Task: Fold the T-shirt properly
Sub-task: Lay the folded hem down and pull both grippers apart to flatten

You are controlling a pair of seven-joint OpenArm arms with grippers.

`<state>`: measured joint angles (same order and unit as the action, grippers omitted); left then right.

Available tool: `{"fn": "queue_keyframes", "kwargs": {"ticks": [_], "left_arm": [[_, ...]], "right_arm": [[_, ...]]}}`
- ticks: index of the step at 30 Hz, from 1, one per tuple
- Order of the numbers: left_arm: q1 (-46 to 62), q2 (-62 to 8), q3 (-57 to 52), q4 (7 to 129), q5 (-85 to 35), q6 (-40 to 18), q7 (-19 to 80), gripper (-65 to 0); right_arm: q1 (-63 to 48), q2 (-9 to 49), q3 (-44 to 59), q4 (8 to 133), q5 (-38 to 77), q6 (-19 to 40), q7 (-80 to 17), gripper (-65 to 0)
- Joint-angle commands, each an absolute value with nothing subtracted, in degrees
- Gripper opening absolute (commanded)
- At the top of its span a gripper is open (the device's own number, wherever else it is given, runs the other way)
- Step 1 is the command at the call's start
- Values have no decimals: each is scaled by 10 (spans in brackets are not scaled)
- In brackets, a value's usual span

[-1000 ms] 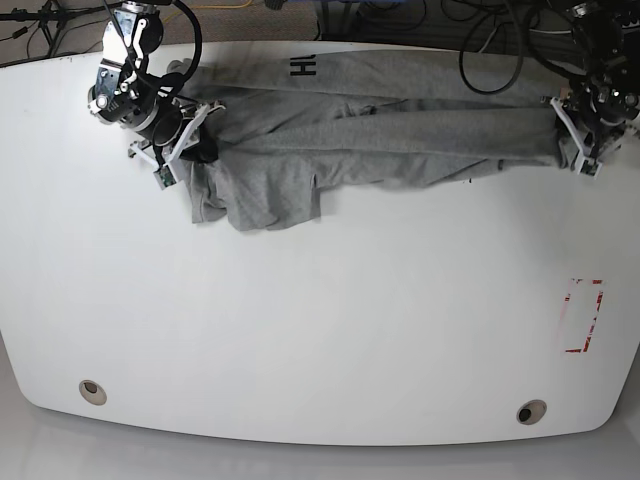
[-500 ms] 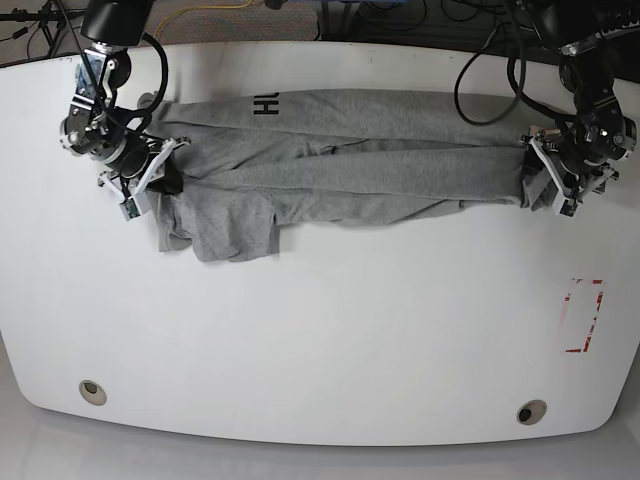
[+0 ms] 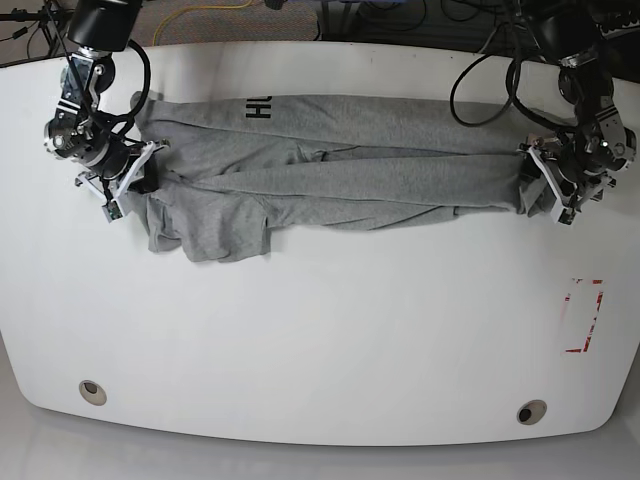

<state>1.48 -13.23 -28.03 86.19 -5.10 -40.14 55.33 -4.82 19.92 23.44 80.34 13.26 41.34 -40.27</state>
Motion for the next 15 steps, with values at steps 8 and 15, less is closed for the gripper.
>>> {"fn": "queue_keyframes", "kwargs": {"ticks": [8, 15], "left_arm": [[-32, -124, -309, 956, -37, -400, 615, -210], [-59, -123, -310, 998, -37, -400, 655, -210]], "right_arm": [[-51, 203, 245, 909, 118, 400, -472, -596], [-44, 177, 246, 995, 113, 400, -505, -575]]}}
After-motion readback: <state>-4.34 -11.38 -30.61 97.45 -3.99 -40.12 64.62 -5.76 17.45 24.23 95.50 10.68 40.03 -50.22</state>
